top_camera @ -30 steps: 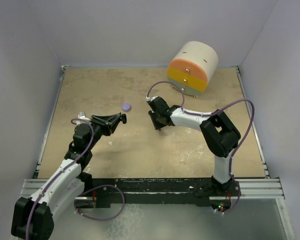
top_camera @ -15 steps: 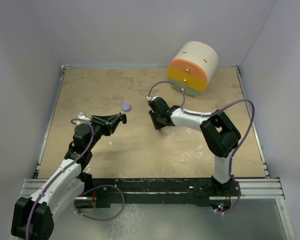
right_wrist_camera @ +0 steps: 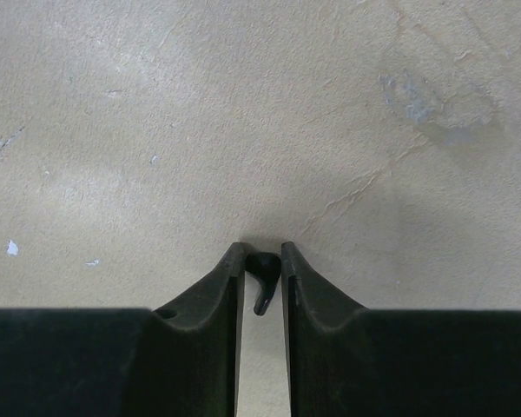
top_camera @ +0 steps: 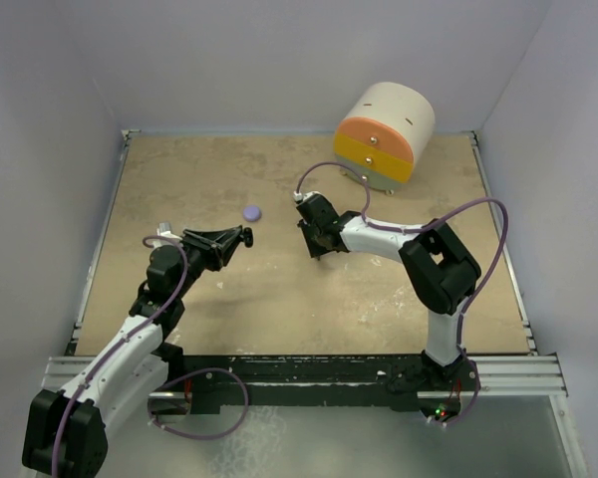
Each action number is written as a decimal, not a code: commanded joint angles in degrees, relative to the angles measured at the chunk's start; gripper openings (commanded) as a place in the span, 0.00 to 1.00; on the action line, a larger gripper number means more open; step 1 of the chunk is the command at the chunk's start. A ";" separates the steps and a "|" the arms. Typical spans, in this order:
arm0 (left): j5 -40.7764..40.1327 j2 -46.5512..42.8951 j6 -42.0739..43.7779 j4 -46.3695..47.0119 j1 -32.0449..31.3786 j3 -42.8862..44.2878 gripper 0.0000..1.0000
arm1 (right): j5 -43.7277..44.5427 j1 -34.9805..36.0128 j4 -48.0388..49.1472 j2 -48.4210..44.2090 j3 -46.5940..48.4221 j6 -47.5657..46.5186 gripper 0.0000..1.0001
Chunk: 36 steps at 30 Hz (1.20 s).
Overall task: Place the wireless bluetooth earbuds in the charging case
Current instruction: Pick up the earbud from the center of the board.
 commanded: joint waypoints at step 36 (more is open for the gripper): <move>10.14 23.62 -0.12 17.49 -1.99 8.00 0.00 | 5.42 -0.12 20.19 -19.90 -1.13 -3.31 0.00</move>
